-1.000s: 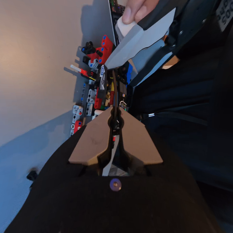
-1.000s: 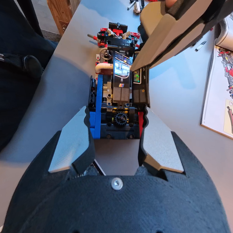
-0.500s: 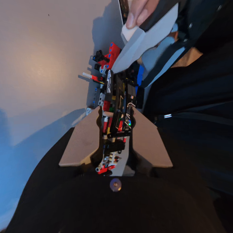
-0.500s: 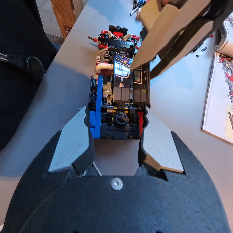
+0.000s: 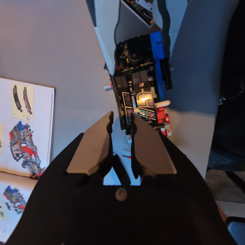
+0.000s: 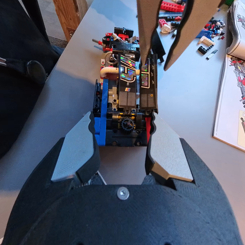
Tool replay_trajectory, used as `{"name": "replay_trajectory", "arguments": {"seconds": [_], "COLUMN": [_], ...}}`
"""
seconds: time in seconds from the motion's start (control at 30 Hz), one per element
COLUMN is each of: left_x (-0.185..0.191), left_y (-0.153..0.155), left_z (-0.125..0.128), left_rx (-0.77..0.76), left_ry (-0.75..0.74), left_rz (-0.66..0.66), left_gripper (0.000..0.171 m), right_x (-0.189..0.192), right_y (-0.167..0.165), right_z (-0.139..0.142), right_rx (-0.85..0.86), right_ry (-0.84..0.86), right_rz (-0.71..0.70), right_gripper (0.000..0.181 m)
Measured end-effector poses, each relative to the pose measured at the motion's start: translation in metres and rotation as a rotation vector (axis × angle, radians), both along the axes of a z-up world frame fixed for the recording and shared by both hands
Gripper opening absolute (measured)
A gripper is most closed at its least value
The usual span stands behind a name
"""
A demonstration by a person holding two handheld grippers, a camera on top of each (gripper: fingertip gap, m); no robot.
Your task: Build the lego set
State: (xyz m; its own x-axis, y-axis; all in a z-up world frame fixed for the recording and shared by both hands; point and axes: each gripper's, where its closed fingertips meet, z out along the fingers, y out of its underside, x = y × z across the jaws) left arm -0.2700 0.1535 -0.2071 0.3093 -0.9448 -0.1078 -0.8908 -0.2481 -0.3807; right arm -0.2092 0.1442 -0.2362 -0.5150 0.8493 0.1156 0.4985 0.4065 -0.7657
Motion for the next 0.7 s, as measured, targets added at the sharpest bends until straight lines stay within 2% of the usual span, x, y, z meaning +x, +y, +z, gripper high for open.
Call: {"name": "replay_trajectory", "arguments": {"seconds": [0.07, 0.17, 0.4, 0.6, 0.7], "left_x": [0.000, 0.003, 0.007, 0.011, 0.008], "left_y": [0.000, -0.002, -0.010, -0.011, -0.002], "left_z": [-0.002, -0.004, -0.011, -0.012, -0.012], "left_rx": [0.050, 0.014, -0.290, -0.455, -0.446], "left_ry": [0.028, -0.010, -0.149, -0.222, -0.231], "left_rz": [-0.032, -0.024, 0.079, 0.107, 0.121], "left_gripper": [0.022, 0.018, 0.020, 0.017, 0.017], "right_x": [0.000, 0.000, -0.001, -0.001, -0.001], "right_y": [0.000, 0.000, -0.001, -0.001, -0.001], "right_z": [0.000, 0.000, 0.000, 0.000, 0.000], "right_rx": [0.000, -0.008, -0.012, 0.005, -0.015], "right_ry": [0.002, 0.008, 0.011, 0.013, 0.016], "right_rz": [-0.002, -0.002, 0.003, 0.002, 0.002], "right_gripper": [0.082, 0.082, 0.082, 0.082, 0.082]}}
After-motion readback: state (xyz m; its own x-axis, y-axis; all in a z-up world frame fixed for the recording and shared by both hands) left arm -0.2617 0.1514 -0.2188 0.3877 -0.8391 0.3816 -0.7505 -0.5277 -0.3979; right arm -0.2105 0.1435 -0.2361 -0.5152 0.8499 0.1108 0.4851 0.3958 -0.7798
